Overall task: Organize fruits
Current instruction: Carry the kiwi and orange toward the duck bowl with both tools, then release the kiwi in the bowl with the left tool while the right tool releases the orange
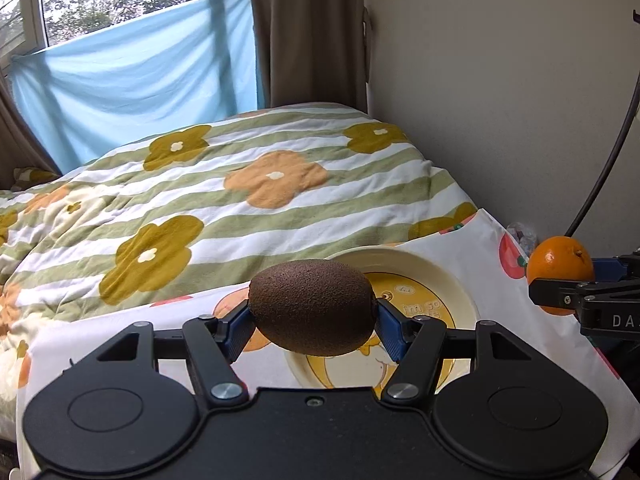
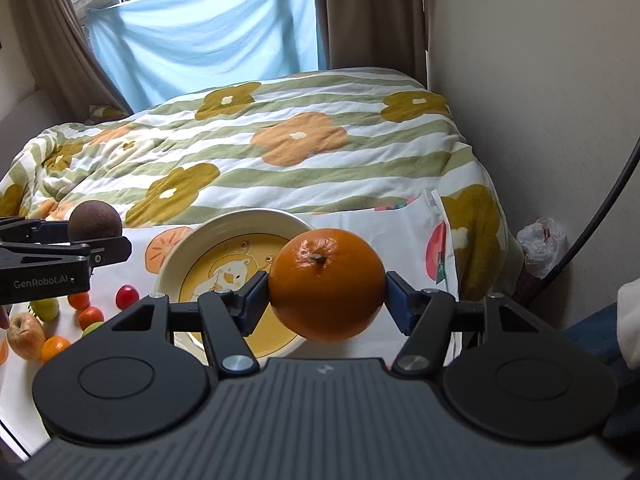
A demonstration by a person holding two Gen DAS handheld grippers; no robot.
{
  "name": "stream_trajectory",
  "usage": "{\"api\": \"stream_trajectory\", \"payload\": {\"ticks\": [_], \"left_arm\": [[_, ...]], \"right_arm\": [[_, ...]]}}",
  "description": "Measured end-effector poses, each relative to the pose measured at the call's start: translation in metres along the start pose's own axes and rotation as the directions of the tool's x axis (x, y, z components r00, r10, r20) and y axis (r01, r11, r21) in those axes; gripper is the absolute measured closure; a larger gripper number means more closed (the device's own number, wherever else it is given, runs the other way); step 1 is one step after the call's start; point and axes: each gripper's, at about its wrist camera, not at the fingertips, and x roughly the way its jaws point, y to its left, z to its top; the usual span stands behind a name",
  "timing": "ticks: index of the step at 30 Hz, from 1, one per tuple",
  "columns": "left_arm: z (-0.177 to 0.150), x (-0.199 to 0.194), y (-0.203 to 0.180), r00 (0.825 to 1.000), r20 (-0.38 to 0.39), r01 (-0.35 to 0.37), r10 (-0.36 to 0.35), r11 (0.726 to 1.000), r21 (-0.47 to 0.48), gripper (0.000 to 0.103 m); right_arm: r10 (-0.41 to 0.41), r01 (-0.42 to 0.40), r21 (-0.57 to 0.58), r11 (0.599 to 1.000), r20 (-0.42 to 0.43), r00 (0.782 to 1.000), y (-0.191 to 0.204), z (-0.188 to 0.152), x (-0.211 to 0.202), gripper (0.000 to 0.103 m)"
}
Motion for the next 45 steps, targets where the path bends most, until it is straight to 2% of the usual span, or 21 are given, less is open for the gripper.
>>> {"api": "stream_trajectory", "payload": {"ticks": [12,20,24,28,31,32,36,40,45], "left_arm": [[0.021,0.109,-0.018,0.990,-0.122,0.083,-0.067,0.987,0.134,0.035],[0.017,0.150,-0.034,0.978,-0.193,0.117,-0.082,0.977,0.180,0.035],[0.016,0.160,-0.038,0.975,-0.211,0.110,-0.067,0.974,0.197,0.035],[0.014,0.163,-0.040,0.973,-0.226,0.091,-0.040,0.972,0.219,0.032],[0.015,0.153,-0.037,0.981,-0.186,0.096,-0.054,0.970,0.222,0.008],[0.017,0.148,-0.034,0.983,-0.175,0.099,-0.062,0.972,0.214,0.006],[0.018,0.139,-0.023,0.983,-0.178,0.090,-0.055,0.977,0.192,0.006],[0.016,0.126,-0.008,0.985,-0.170,0.051,-0.021,0.984,0.171,0.006],[0.014,0.108,0.019,0.986,-0.164,0.020,-0.008,0.997,0.074,0.006]], "right_arm": [[-0.054,0.057,0.067,0.996,-0.048,0.997,-0.010,0.018,0.062,0.026],[-0.074,0.082,0.100,0.992,-0.083,0.994,-0.021,0.020,0.084,0.026],[-0.080,0.089,0.103,0.991,-0.091,0.993,-0.024,0.020,0.088,0.026],[-0.087,0.096,0.096,0.991,-0.097,0.991,-0.025,0.021,0.091,0.026],[-0.081,0.090,0.094,0.992,-0.095,0.992,-0.025,0.022,0.090,0.026],[-0.079,0.087,0.092,0.992,-0.094,0.992,-0.025,0.022,0.089,0.026],[-0.069,0.076,0.075,0.994,-0.089,0.994,-0.023,0.024,0.088,0.026],[-0.054,0.059,0.052,0.997,-0.087,0.995,-0.018,0.026,0.088,0.026],[-0.027,0.028,0.003,1.000,-0.095,0.995,-0.005,0.025,0.094,0.026]]}}
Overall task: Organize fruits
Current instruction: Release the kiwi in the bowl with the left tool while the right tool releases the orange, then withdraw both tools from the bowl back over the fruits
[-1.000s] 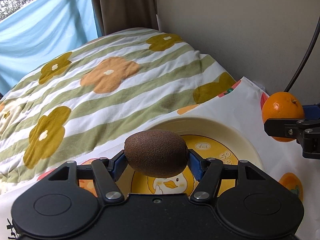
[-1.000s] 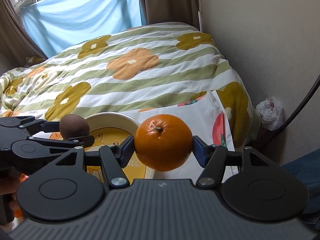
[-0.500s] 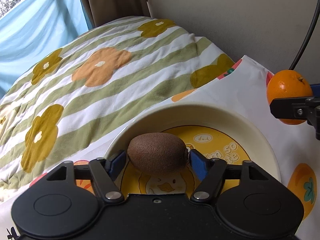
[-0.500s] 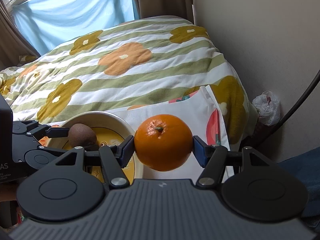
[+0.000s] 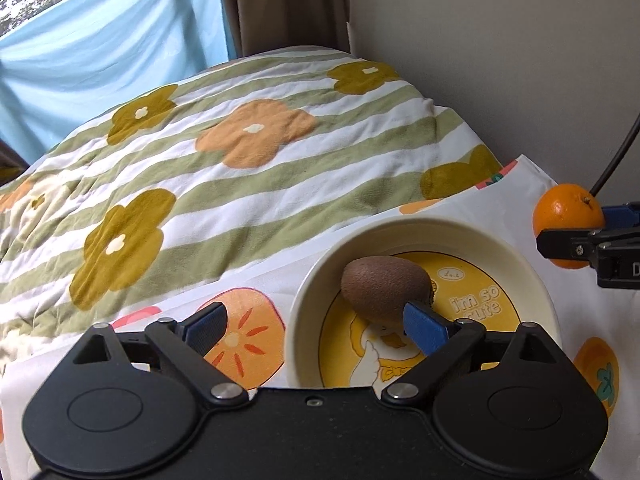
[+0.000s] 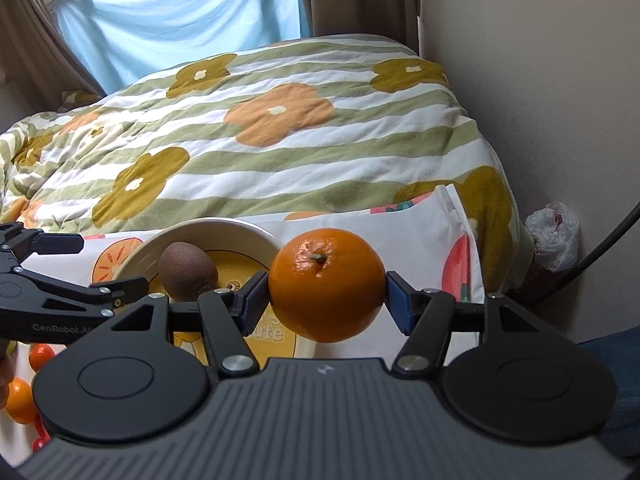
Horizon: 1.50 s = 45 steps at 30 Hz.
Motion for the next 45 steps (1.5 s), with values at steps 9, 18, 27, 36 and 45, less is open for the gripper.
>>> {"api": "stream_trajectory", "payload": {"ticks": [9,18,27,36,45], "left_arm": [[-0.017,-0.020,0.030,0.999,0.003,-0.053,0.054,0.993,-0.107,0.006],[-0.031,-0.026,0.046,0.998,-0.011,-0.065,0.064,0.988,-0.142,0.006],[-0.031,-0.030,0.046,0.999,-0.001,-0.054,0.054,0.988,-0.145,0.006],[-0.027,-0.049,0.034,0.998,0.042,-0.043,0.050,0.989,-0.138,0.006],[-0.031,-0.094,0.016,0.987,0.127,-0.081,0.101,0.985,-0.151,0.006]], "right_arm": [[0.025,-0.030,-0.216,0.976,-0.029,0.999,0.049,-0.012,0.025,0.026],[0.016,-0.027,-0.322,0.946,-0.039,0.999,0.071,-0.022,0.043,0.026],[-0.091,0.103,-0.381,0.919,0.049,0.995,0.070,-0.023,0.030,0.000],[-0.071,0.082,-0.246,0.966,0.053,0.996,0.049,-0.017,0.005,0.000],[-0.029,0.039,-0.150,0.988,0.065,0.997,0.036,-0.019,-0.039,0.000]]}}
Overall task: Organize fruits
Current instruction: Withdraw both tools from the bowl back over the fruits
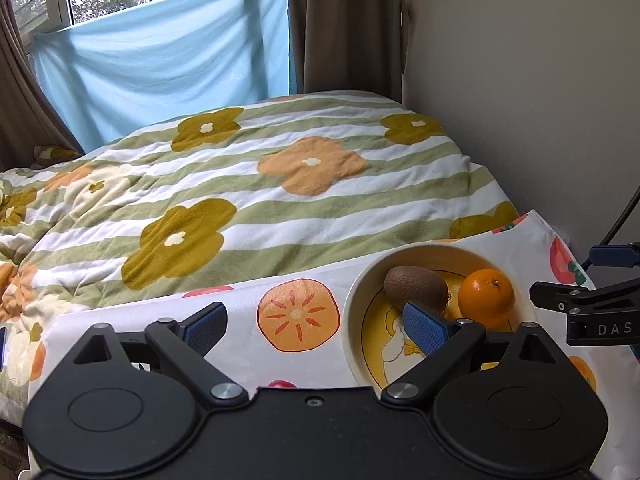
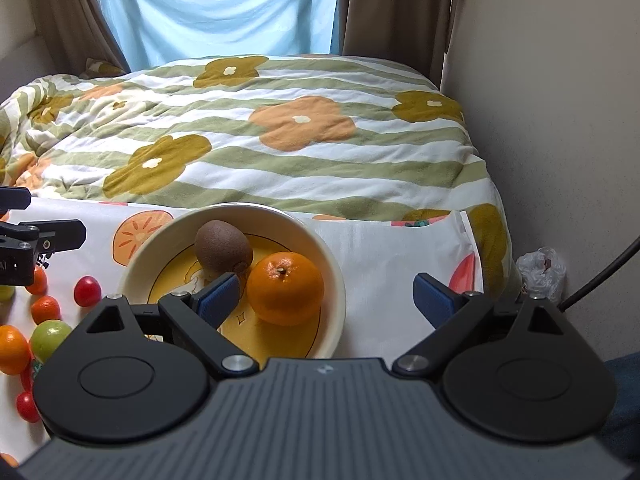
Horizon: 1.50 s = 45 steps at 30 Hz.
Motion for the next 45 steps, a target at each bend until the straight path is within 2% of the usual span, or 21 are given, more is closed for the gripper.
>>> {"api": "stream_trajectory", "payload": {"ticks": [6,10,18,26,34,38,45], "left_arm": [[-0.011,-0.041,-0.012,0.998,0.054,-0.018,0.018,1.000,-0.015,0.006],[-0.022,-0.072,-0.020,0.995,0.094,-0.028,0.032,0.999,-0.039,0.006],[-0.054,-0.127,-0.032,0.979,0.184,-0.073,0.092,0.991,-0.109,0.006],[-0.092,-0.159,-0.022,0.970,0.168,-0.150,0.178,0.975,-0.166,0.006],[-0.125,-0.181,0.013,0.960,0.138,-0.211,0.246,0.951,-0.225,0.006],[-0.135,-0.180,0.040,0.957,0.119,-0.233,0.264,0.946,-0.223,0.006],[-0.151,-0.161,0.093,0.965,0.071,-0.236,0.251,0.956,-0.172,0.006]], "right_arm": [[-0.017,0.017,-0.006,1.000,0.034,0.999,-0.002,-0.010,-0.039,0.000],[0.002,-0.002,0.009,1.000,0.060,0.998,-0.006,-0.019,-0.065,0.000],[0.042,-0.042,0.000,0.999,0.100,0.994,-0.007,-0.037,-0.108,0.000],[0.126,-0.123,-0.033,0.992,0.121,0.985,0.010,-0.055,-0.136,0.000],[0.200,-0.198,-0.031,0.980,0.111,0.973,0.049,-0.067,-0.149,0.000],[0.223,-0.221,-0.033,0.975,0.092,0.970,0.079,-0.075,-0.144,0.000],[0.249,-0.250,0.022,0.968,0.034,0.968,0.135,-0.082,-0.128,0.000]]}}
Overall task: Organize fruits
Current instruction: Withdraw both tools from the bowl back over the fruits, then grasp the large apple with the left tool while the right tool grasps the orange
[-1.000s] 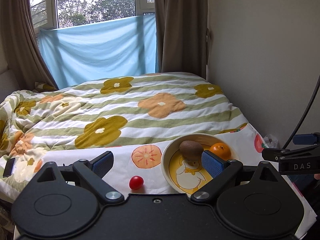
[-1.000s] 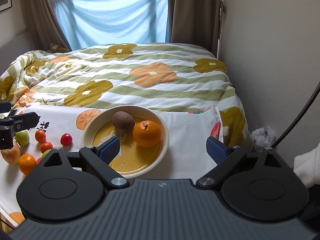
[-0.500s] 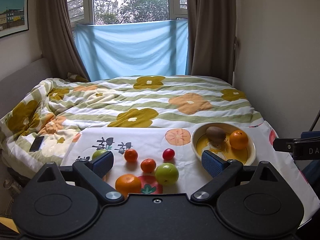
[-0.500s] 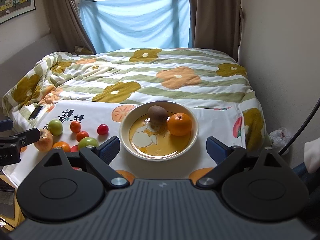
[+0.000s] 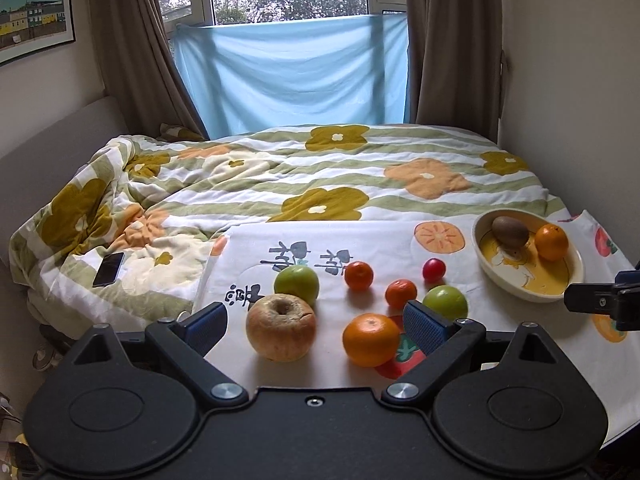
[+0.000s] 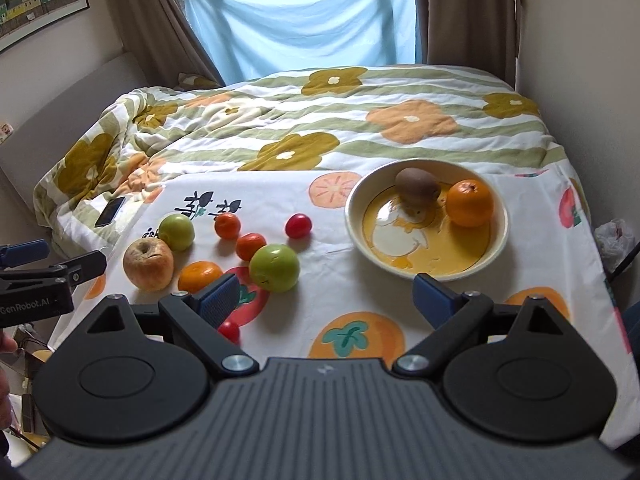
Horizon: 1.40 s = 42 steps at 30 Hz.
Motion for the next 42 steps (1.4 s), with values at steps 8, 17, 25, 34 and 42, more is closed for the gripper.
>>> {"api": "stream_trajectory", "payload": {"ticks": [8,17,25,34,42], "left_arm": [[-0.012,0.044,0.036,0.998,-0.057,0.044,-0.038,0.992,0.116,0.006],[-0.018,0.096,0.044,0.985,-0.134,0.137,-0.110,0.967,0.213,0.006],[-0.019,0.129,0.049,0.972,-0.173,0.199,-0.161,0.951,0.235,0.013],[-0.022,0.148,0.049,0.957,-0.195,0.261,-0.215,0.932,0.251,0.023],[-0.026,0.143,0.056,0.952,-0.200,0.279,-0.232,0.925,0.256,0.024]], "right_arm": [[0.008,-0.005,0.071,0.997,-0.044,0.999,0.047,-0.005,0.034,0.000],[-0.016,0.027,0.111,0.993,-0.097,0.995,0.081,-0.012,0.075,0.000],[-0.035,0.051,0.118,0.992,-0.136,0.990,0.096,-0.015,0.106,0.000],[-0.036,0.055,0.119,0.991,-0.152,0.988,0.104,-0.014,0.128,0.000],[-0.021,0.041,0.114,0.993,-0.168,0.986,0.113,-0.017,0.139,0.000]]}}
